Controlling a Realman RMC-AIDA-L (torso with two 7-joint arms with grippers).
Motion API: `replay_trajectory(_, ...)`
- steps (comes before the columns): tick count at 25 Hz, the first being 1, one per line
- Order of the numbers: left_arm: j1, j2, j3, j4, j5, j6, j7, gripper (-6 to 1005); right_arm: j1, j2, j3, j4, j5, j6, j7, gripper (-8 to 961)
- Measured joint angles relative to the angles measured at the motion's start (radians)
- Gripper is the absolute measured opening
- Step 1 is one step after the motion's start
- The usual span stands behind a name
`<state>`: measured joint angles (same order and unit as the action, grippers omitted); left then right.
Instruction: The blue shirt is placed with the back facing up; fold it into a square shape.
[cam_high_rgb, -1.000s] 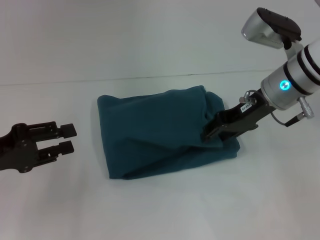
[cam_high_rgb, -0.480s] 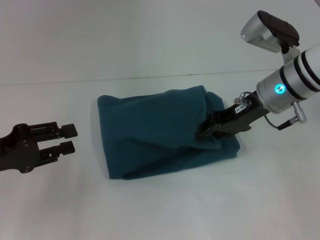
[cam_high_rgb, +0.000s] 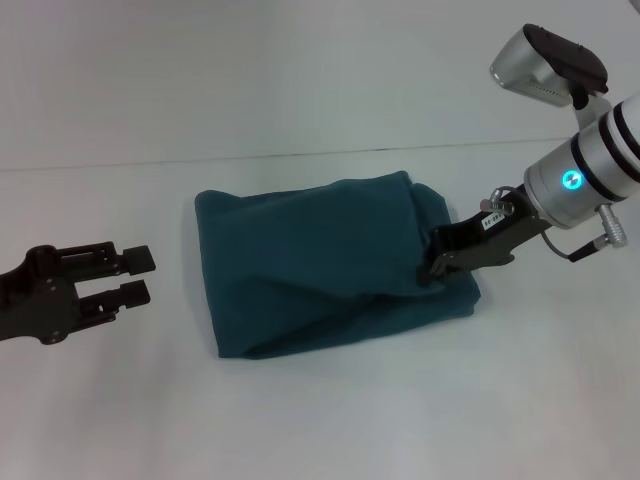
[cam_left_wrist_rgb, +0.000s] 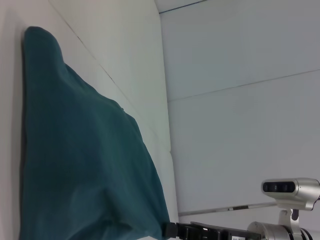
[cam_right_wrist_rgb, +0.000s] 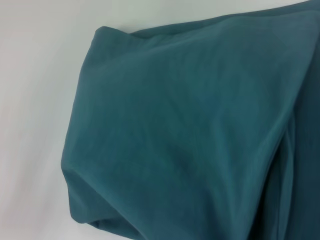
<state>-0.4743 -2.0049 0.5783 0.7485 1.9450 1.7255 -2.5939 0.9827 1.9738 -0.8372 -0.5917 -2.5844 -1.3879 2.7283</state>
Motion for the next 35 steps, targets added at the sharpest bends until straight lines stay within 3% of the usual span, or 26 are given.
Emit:
replay_trajectory(5,-0.001,0.000,0.000,0.000,0.000,0.000,0.000,525,-0.001,-0.005,0.000,-0.001,0.000,-0.003,0.001,80)
replay_trajectory(11,-0.001,0.000,0.000,-0.001,0.000,0.004,-0.001,527,-0.020,-0.021,0.012,-0.110,0.004,-0.069,0.031,9)
replay_trajectory(16,-0.003,0.000,-0.003,-0.002,0.000,0.003,-0.004,526,-0.040,-0.034,-0.004,-0.185,-0.036,-0.101,0.075,17)
replay_trajectory(23,-0.010,0.000,-0.003,-0.002,-0.001,0.003,-0.004,525,-0.011,-0.015,-0.050,-0.071,-0.124,0.003,0.080,28)
replay_trajectory(35,-0.012,-0.003,-0.011,-0.024,-0.003,-0.001,0.004,526,-0.007,0.003,-0.057,-0.033,-0.190,0.066,0.104,47)
